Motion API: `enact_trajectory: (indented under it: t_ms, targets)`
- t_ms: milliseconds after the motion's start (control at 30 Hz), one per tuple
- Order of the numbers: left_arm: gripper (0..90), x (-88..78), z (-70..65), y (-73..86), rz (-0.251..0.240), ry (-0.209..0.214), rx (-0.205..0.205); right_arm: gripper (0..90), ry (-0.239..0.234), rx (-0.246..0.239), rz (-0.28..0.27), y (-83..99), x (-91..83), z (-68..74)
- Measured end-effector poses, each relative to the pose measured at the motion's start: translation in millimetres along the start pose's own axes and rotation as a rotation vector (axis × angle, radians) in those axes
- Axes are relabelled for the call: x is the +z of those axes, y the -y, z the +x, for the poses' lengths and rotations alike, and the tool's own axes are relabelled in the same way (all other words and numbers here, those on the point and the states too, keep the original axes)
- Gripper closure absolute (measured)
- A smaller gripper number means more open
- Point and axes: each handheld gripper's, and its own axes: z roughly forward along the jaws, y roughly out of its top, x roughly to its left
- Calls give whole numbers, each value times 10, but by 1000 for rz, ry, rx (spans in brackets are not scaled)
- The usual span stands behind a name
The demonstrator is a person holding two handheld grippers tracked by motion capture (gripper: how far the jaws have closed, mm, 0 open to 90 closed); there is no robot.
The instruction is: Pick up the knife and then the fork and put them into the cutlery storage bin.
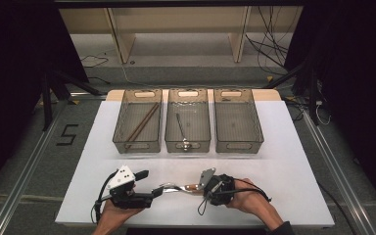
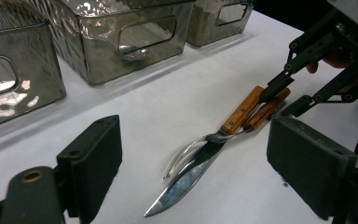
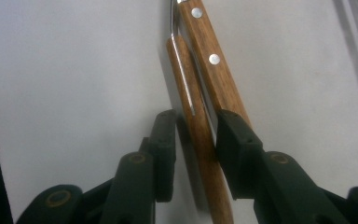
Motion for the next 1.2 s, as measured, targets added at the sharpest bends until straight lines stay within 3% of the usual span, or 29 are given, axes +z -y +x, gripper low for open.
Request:
enact_trajectory:
  t_ms: [367,700,1033,1200]
  targets:
    - [180,4,-3,1,2,1,-3,768,-35,-16,-5,3,3,-5]
    - [180,4,3,3,2,0,0,809,-46,-74,-15,5,-7,30]
    - [180,-1,12,4,3,-2,-4,813,-43,-52,-52,11,-41,35]
    - [180,-2,15,4,3,-4,-5,815,-46,-15,-91,48,-48,54]
